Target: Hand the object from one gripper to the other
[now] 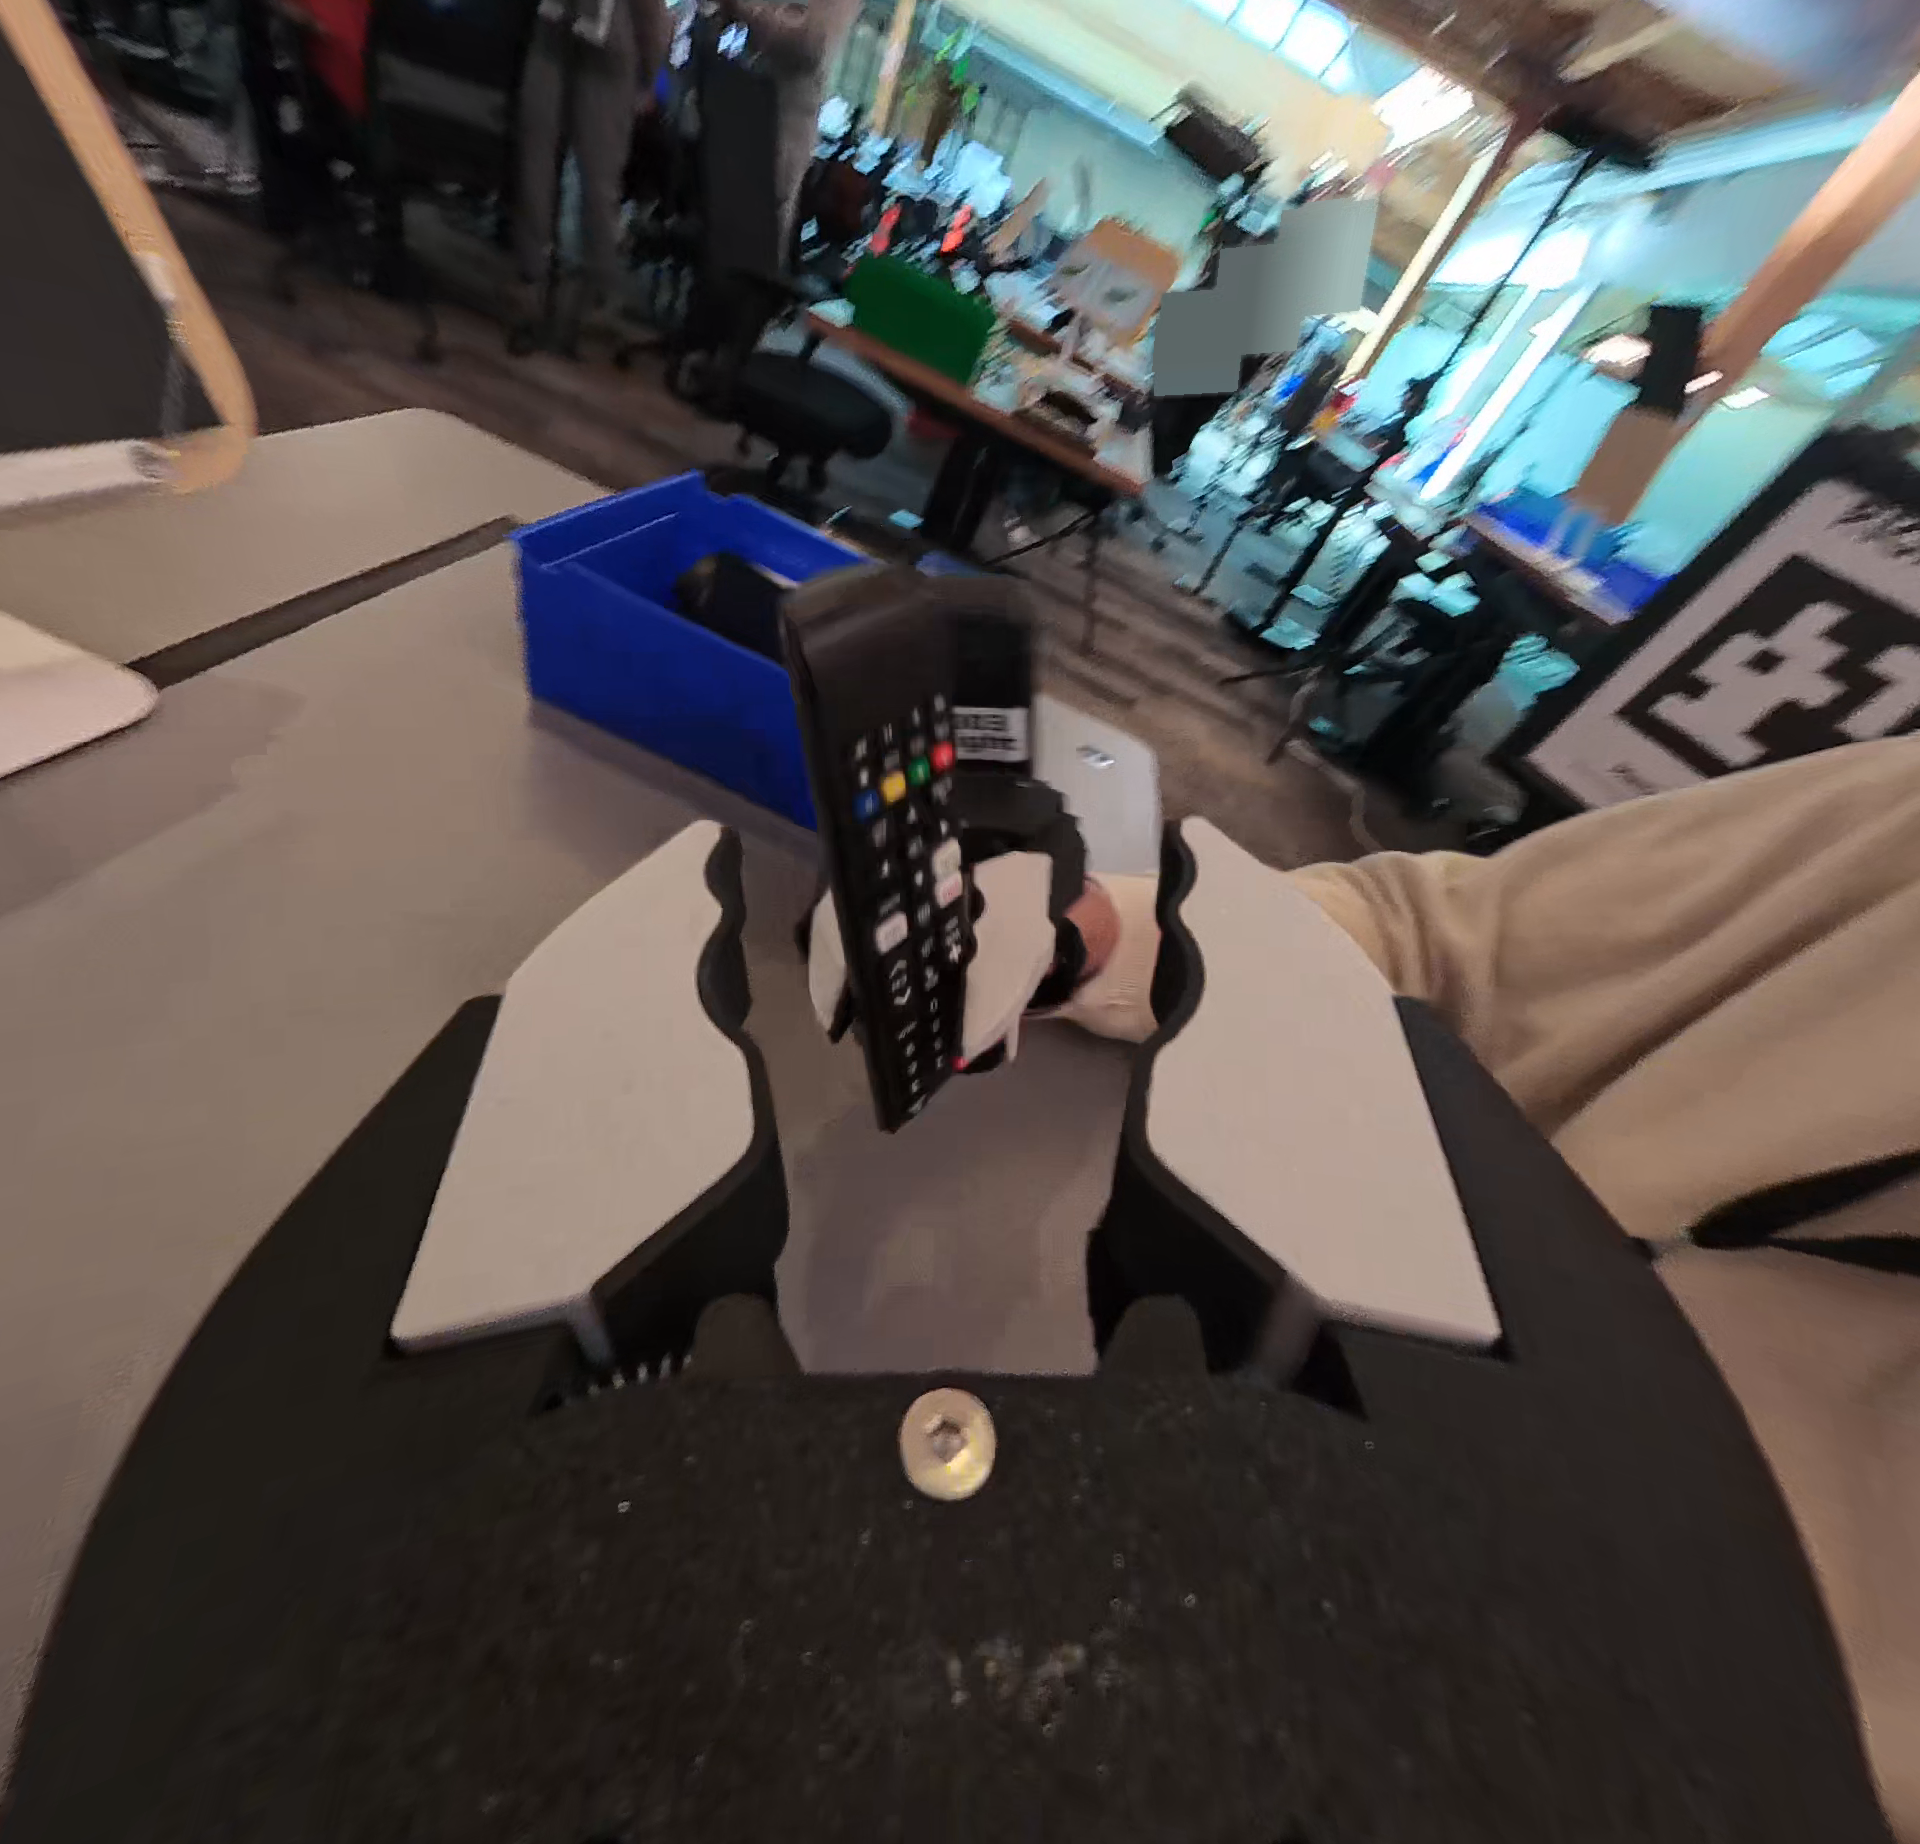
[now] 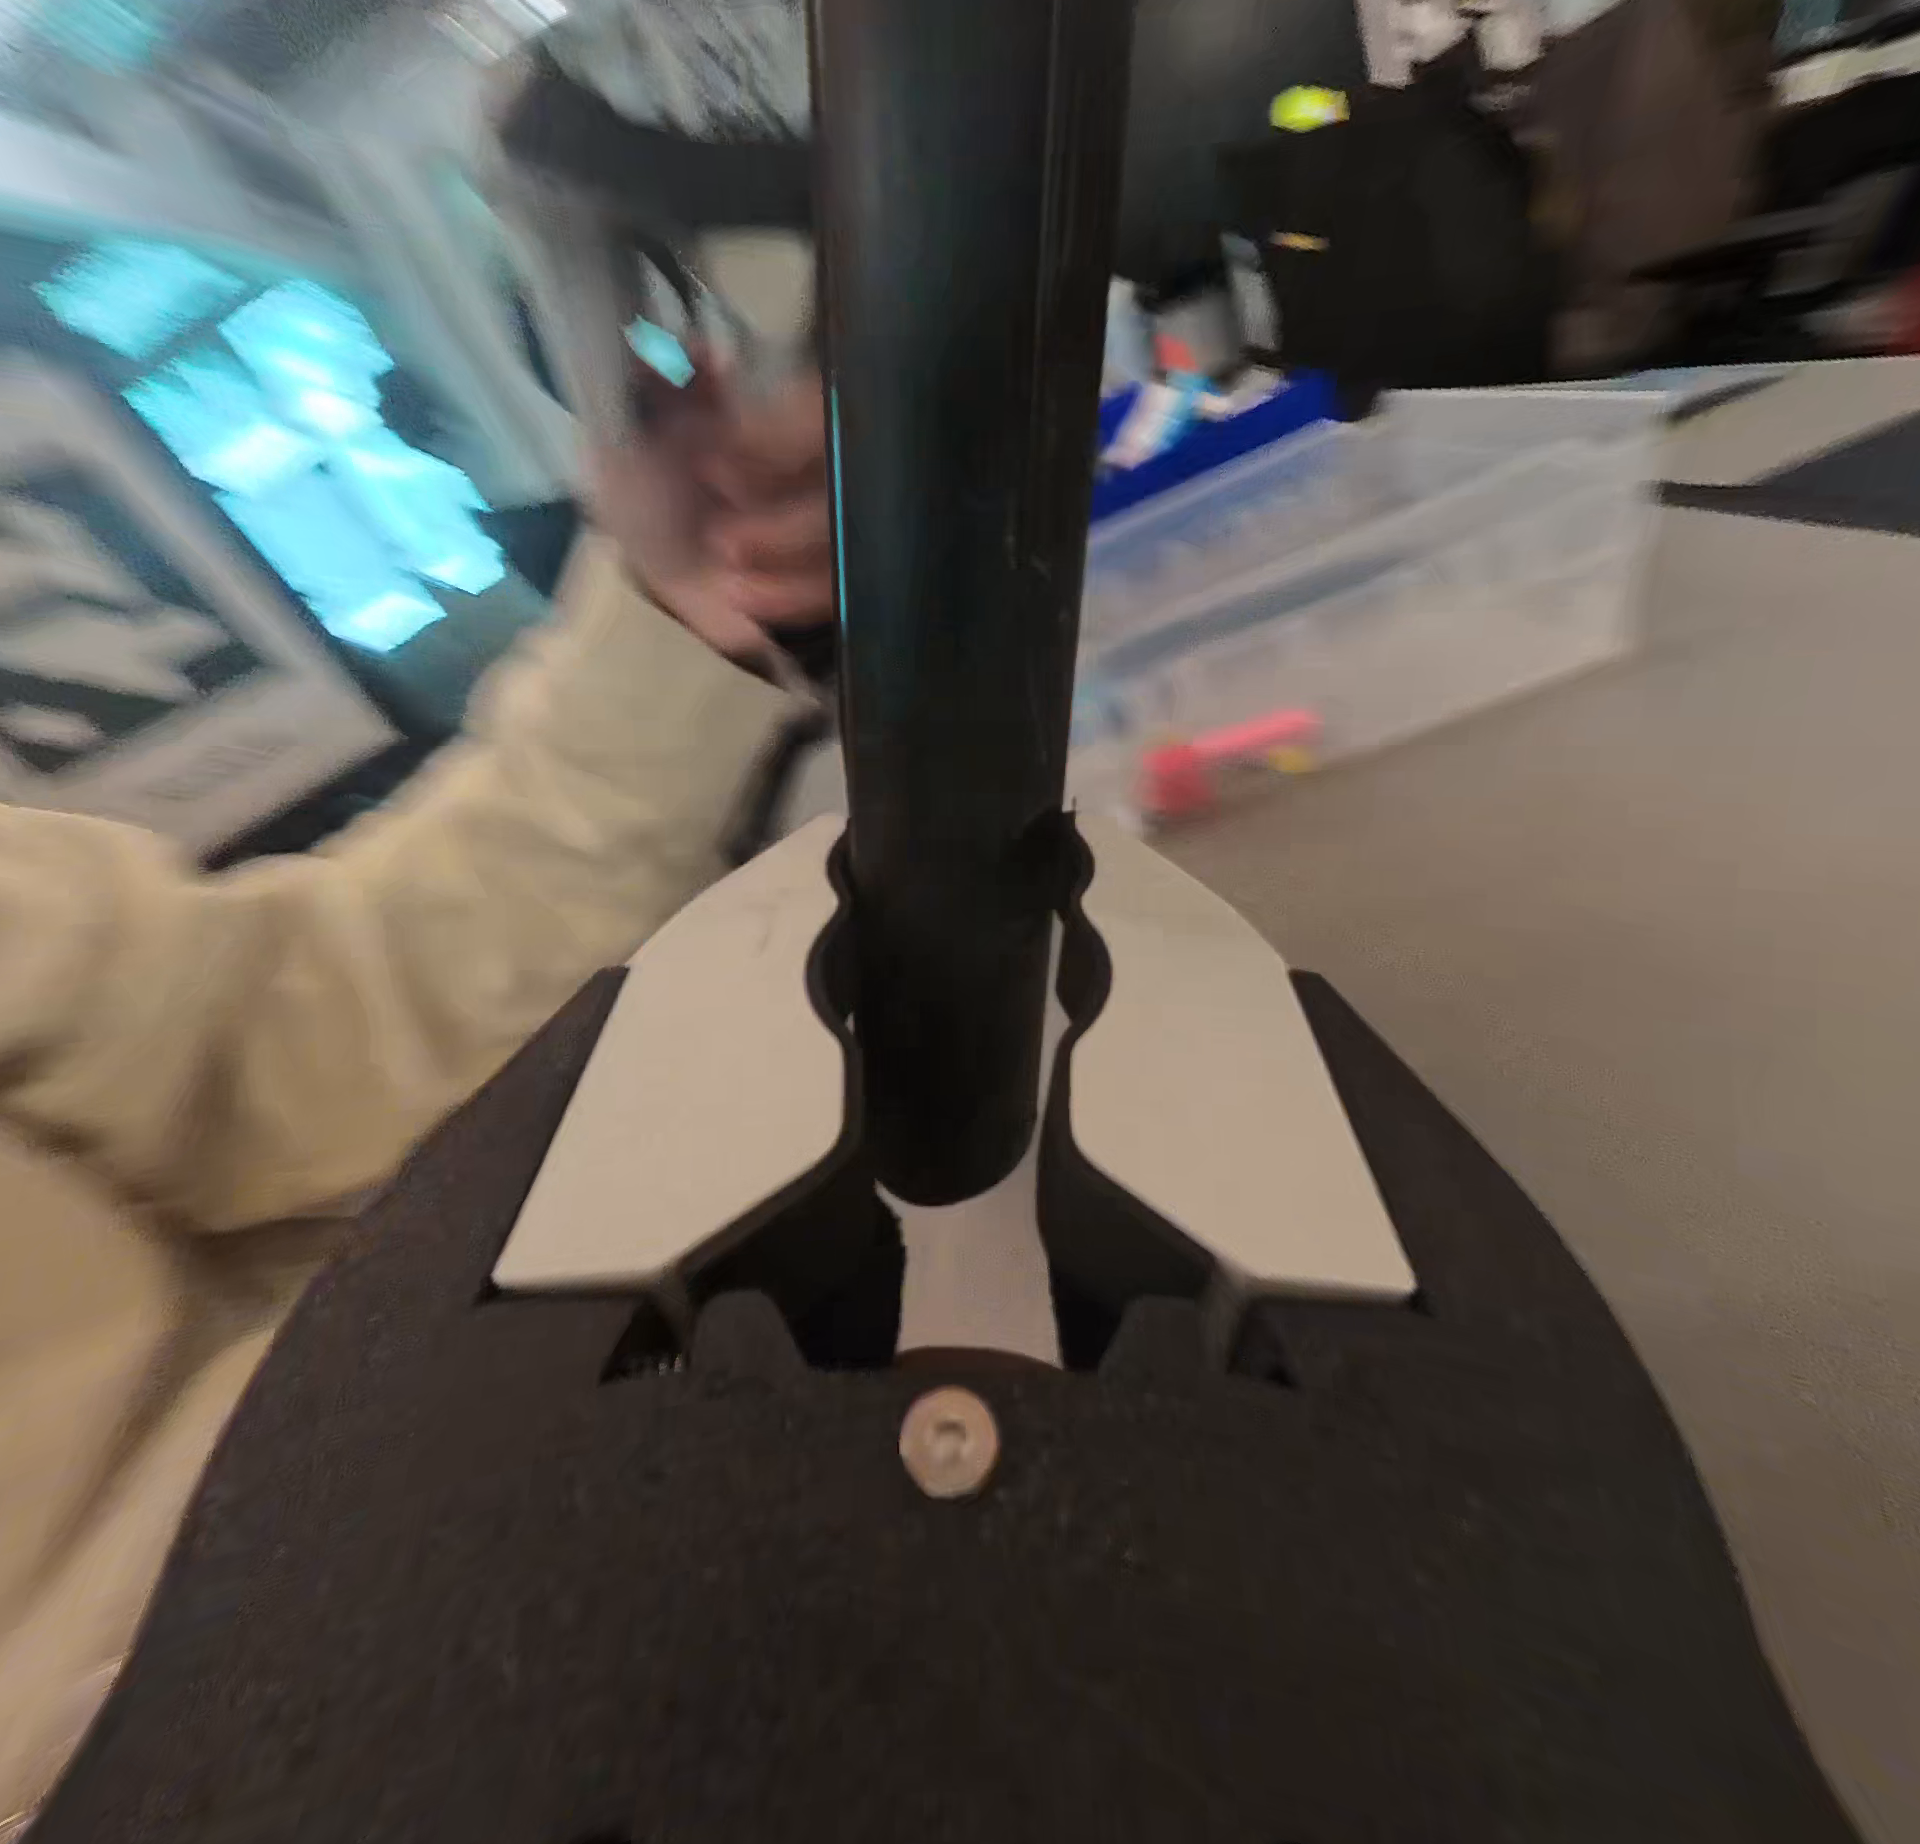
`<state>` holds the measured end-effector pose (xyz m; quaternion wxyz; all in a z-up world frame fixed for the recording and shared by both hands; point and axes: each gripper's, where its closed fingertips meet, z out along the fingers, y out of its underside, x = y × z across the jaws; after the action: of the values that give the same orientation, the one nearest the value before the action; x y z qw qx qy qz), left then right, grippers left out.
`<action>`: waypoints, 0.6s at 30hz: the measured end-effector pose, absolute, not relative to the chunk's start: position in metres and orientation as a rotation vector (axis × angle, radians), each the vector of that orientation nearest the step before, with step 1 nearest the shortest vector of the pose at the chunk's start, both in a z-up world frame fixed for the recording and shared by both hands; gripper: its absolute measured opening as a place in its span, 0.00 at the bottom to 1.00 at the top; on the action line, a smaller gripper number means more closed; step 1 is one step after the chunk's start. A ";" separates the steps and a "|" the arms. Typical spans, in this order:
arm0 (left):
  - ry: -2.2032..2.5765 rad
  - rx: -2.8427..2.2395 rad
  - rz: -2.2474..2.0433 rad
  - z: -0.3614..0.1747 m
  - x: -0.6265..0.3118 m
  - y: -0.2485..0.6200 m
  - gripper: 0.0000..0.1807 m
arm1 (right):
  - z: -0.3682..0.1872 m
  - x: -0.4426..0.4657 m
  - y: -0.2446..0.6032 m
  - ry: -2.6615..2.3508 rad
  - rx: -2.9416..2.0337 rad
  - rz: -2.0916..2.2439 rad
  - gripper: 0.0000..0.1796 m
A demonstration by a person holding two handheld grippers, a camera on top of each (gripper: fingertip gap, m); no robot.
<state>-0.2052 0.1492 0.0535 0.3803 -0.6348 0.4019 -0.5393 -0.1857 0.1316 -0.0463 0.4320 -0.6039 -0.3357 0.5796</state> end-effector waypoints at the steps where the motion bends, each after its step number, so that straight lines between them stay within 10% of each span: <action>1: 1.020 -1.583 -1.447 0.051 -0.207 0.145 0.43 | -0.040 -0.184 0.123 -0.833 -1.462 1.587 0.19; 18: 1.049 -1.719 -1.592 -0.012 -0.172 0.138 0.13 | -0.057 -0.212 0.090 -0.961 -1.478 1.818 0.15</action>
<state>-0.1721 0.1380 -0.0117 0.2835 -0.6421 0.3919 -0.5948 -0.2120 0.0899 -0.0574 0.3000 -0.5569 -0.3620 0.6847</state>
